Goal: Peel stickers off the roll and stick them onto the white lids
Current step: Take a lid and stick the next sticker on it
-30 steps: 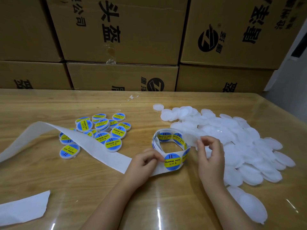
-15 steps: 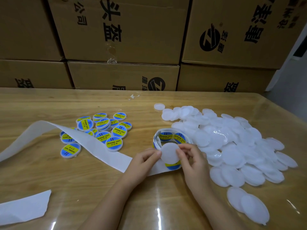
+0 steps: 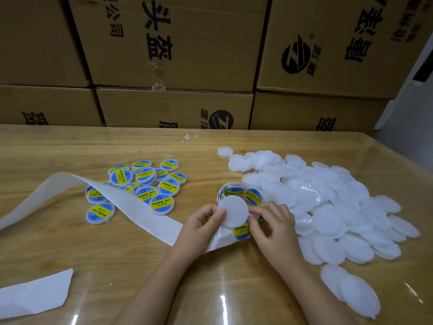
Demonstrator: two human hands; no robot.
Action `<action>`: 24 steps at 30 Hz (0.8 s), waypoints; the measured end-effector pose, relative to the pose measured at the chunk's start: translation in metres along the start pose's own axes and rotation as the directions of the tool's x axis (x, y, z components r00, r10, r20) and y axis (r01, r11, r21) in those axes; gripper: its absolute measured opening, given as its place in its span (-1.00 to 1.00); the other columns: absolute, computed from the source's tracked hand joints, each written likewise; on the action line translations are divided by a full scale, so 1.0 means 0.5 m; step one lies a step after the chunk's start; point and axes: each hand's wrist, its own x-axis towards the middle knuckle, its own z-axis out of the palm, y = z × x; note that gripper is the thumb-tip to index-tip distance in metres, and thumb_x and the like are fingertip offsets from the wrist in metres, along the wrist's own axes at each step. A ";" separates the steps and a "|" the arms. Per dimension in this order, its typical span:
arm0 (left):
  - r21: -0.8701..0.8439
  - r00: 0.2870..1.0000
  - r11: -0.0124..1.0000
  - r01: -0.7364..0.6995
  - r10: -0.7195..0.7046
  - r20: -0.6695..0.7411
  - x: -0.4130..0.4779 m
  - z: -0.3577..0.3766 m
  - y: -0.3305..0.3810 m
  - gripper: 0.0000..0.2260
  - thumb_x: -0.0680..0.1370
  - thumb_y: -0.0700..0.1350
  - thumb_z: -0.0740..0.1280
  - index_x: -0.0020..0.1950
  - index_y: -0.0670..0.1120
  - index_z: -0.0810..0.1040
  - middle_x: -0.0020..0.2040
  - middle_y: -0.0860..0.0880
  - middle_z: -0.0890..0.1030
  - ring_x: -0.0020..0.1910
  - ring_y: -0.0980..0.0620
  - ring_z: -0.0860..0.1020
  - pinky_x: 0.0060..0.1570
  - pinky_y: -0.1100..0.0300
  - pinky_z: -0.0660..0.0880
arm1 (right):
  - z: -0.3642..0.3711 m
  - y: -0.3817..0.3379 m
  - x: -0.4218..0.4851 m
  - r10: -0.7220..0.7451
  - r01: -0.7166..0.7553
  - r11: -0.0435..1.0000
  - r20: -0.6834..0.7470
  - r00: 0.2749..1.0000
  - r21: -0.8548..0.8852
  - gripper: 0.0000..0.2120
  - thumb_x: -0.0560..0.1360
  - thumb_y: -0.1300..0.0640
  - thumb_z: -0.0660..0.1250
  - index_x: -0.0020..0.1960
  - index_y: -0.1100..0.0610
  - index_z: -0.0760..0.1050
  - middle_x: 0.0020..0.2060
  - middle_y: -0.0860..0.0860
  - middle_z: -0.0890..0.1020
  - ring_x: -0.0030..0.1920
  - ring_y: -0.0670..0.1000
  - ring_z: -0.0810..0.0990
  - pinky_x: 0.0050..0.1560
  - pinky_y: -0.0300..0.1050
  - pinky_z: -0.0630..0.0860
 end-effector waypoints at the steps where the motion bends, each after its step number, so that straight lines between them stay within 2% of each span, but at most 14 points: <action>1: -0.020 1.000 1.000 -0.003 0.002 -0.005 0.000 -0.001 0.000 -0.69 0.43 0.09 0.28 -0.23 -0.17 0.49 -0.35 0.09 0.46 -0.33 0.20 0.40 -0.31 0.41 0.34 | 0.000 -0.001 0.000 -0.006 0.006 1.000 0.001 1.000 -0.007 -0.82 0.43 0.05 0.27 -0.10 0.06 0.64 -0.20 -0.08 0.59 -0.15 0.02 0.48 -0.08 0.01 0.38; 4: -0.016 0.999 1.000 -0.006 0.005 -0.053 0.001 -0.007 0.000 -0.72 0.45 0.12 0.27 -0.25 -0.09 0.49 -0.35 0.11 0.47 -0.33 0.19 0.40 -0.31 0.38 0.34 | -0.002 -0.002 0.003 0.014 -0.014 0.999 0.017 1.000 0.035 -0.87 0.41 0.04 0.32 -0.18 0.04 0.62 -0.25 -0.11 0.57 -0.14 -0.07 0.43 -0.06 -0.03 0.31; 7: 0.120 0.984 0.992 -0.048 0.067 -0.165 0.004 -0.014 -0.001 -0.77 0.53 0.13 0.27 -0.27 0.06 0.48 -0.39 0.19 0.47 -0.36 0.24 0.41 -0.32 0.40 0.34 | -0.005 -0.001 0.002 0.019 -0.022 0.997 0.042 0.999 0.068 -0.80 0.42 -0.04 0.26 -0.22 0.01 0.60 -0.26 -0.16 0.57 -0.13 -0.12 0.40 -0.04 -0.06 0.29; 10: 0.234 0.946 0.966 -0.114 0.177 -0.271 0.004 -0.016 0.006 -0.83 0.55 0.12 0.24 -0.24 0.17 0.45 -0.39 0.15 0.55 -0.37 0.23 0.52 -0.33 0.40 0.39 | -0.009 -0.006 0.002 -0.015 0.013 0.999 0.056 0.998 0.042 -0.78 0.43 -0.05 0.23 -0.22 0.01 0.60 -0.26 -0.17 0.55 -0.14 -0.10 0.41 -0.05 -0.06 0.29; 12: 0.294 0.934 0.948 -0.121 0.209 -0.289 0.002 -0.014 0.011 -0.86 0.52 0.17 0.20 -0.21 0.20 0.43 -0.37 0.15 0.58 -0.35 0.19 0.56 -0.31 0.31 0.44 | -0.009 -0.014 0.001 -0.037 0.035 0.999 0.061 0.997 0.027 -0.80 0.43 -0.04 0.24 -0.22 0.00 0.60 -0.27 -0.18 0.54 -0.17 -0.04 0.44 -0.07 -0.04 0.29; 15: 0.472 0.922 0.874 -0.119 0.274 -0.275 -0.005 -0.003 0.009 -0.73 0.48 0.24 0.12 -0.18 0.08 0.42 -0.37 0.15 0.56 -0.37 0.13 0.52 -0.31 0.10 0.46 | -0.006 -0.029 -0.004 -0.070 0.070 0.998 0.080 0.994 0.005 -0.83 0.44 -0.02 0.27 -0.22 -0.01 0.60 -0.28 -0.18 0.55 -0.19 -0.04 0.44 -0.08 -0.03 0.30; 17: 0.554 0.902 0.823 -0.125 0.327 -0.282 -0.008 0.004 0.004 -0.72 0.51 0.19 0.17 -0.18 0.00 0.44 -0.41 0.09 0.50 -0.37 0.06 0.47 -0.36 0.02 0.42 | -0.006 -0.038 -0.007 -0.106 0.107 0.994 0.104 0.989 -0.004 -0.89 0.44 0.03 0.34 -0.21 0.00 0.60 -0.29 -0.17 0.56 -0.18 -0.11 0.38 -0.09 -0.07 0.29; 20: 0.532 0.914 0.841 -0.101 0.290 -0.284 -0.007 0.009 -0.003 -0.82 0.57 0.06 0.25 -0.15 -0.02 0.46 -0.44 0.10 0.51 -0.42 0.06 0.46 -0.39 0.02 0.40 | -0.011 -0.047 -0.009 -0.118 0.113 0.993 0.144 0.983 0.041 -0.94 0.44 0.10 0.37 -0.20 0.01 0.61 -0.27 -0.20 0.57 -0.16 -0.15 0.36 -0.05 -0.09 0.27; 24: 0.447 0.945 0.892 -0.067 0.201 -0.258 -0.005 0.008 -0.007 -0.85 0.54 0.11 0.23 -0.15 0.06 0.44 -0.53 0.18 0.48 -0.51 0.16 0.40 -0.41 0.15 0.32 | -0.016 -0.054 -0.010 -0.096 0.071 0.989 0.199 0.975 0.131 -0.93 0.45 0.10 0.35 -0.18 0.03 0.61 -0.25 -0.22 0.58 -0.12 -0.17 0.40 0.02 -0.10 0.28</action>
